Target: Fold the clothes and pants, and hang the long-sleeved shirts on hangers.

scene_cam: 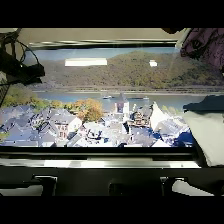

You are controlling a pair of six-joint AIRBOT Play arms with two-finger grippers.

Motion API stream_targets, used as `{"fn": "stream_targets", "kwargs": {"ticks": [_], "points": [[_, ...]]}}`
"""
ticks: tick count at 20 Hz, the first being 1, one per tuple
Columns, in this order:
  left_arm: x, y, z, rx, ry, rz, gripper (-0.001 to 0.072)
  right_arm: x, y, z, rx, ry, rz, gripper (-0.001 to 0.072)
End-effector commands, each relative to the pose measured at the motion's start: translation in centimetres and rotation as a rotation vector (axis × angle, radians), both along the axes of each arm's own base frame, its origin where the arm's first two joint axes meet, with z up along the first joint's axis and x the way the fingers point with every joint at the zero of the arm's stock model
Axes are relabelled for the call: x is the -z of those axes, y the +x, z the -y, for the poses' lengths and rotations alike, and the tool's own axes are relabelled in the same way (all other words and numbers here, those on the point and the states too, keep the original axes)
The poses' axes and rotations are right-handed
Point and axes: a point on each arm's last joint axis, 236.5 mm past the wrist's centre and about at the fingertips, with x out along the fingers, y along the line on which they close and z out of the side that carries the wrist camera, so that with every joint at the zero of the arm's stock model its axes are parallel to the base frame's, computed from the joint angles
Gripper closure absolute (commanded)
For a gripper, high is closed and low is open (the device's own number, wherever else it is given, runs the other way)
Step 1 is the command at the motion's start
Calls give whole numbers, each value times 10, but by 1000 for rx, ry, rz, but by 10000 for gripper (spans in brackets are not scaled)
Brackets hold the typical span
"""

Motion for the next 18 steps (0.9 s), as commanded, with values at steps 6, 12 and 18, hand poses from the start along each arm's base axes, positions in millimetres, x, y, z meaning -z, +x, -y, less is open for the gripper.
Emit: {"fn": "stream_targets", "kwargs": {"ticks": [6, 12, 18], "points": [[0, 0, 0, 3, 1, -1, 689, 57, -56, 4, -44, 6, -311, 687], [0, 0, 0, 2, 2, -1, 689, 103, -85, -5, -49, 46, -438, 687], [0, 0, 0, 2, 2, -1, 689, 140, -131, -11, -46, 56, -610, 686]]}}
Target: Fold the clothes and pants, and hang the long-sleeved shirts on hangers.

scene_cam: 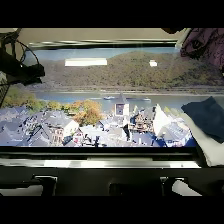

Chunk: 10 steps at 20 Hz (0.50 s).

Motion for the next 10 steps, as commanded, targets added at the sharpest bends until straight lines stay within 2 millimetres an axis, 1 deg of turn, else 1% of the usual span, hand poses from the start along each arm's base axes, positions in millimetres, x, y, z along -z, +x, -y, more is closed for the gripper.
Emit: {"fn": "stream_targets", "kwargs": {"ticks": [1, 5, 10], "points": [[0, 0, 0, 0, 0, 0, 690, 19, -31, -1, 4, -7, -117, 686], [1, -1, 0, 0, 1, -8, 690, 32, -60, -3, 11, -10, -233, 686], [1, -2, 0, 0, 1, -8, 689, 42, -80, -3, 12, -13, -325, 685]]}}
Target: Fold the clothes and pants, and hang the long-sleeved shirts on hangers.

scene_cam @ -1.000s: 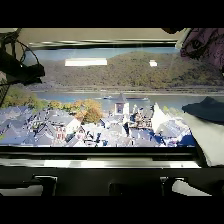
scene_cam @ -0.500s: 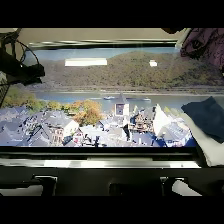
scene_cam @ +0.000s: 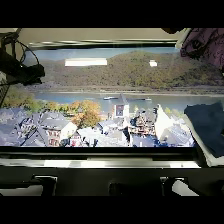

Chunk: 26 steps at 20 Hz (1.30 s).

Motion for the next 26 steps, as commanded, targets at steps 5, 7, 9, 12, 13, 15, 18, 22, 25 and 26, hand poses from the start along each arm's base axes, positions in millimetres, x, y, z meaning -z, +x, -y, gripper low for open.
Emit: {"fn": "stream_targets", "kwargs": {"ticks": [5, 7, 9, 12, 13, 15, 18, 22, 25, 26], "points": [[0, 0, 0, 0, 0, -1, 689, 13, -23, 5, -9, -28, -99, 685], [0, 0, 0, 0, 0, -1, 690, 12, -22, 12, -12, -63, -95, 685], [0, 0, 0, 0, 0, -1, 690, 9, -22, 20, -15, -99, -97, 685], [0, 0, 0, 0, 0, -1, 690, 9, -20, 22, -21, -107, -89, 648], [0, 0, 0, 0, 0, -1, 689, 9, -20, 24, -24, -113, -90, 496], [0, 0, 0, 1, 1, -1, 689, 7, -16, 27, -30, -128, -76, 230], [0, 2, 0, 1, 0, 5, 688, 3, 46, 21, -65, -80, 194, 286], [0, 6, 1, 49, 16, 22, 690, -48, 204, -44, -295, 61, 823, 675], [-6, 15, 5, 157, 47, 78, 692, -69, 254, -129, -552, 147, 940, 684], [-6, 16, 9, 184, 37, 93, 692, -66, 258, -162, -648, 188, 915, 684]]}}
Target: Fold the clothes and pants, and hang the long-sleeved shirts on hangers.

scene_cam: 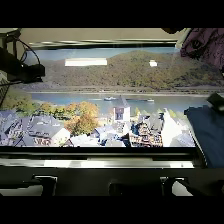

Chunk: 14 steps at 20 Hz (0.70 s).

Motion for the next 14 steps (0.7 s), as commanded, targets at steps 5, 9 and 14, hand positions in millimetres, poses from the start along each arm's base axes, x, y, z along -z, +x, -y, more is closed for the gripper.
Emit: {"fn": "stream_targets", "kwargs": {"ticks": [5, 9, 14], "points": [[20, -19, 22, 194, -26, 62, 692, -11, 28, -233, -691, 48, 61, 685], [9, -32, 19, 171, -32, 155, 691, -10, 8, -295, -852, 54, 45, 685], [3, -38, 12, 166, -6, 159, 688, -11, 11, -297, -868, 19, 60, 685]]}}
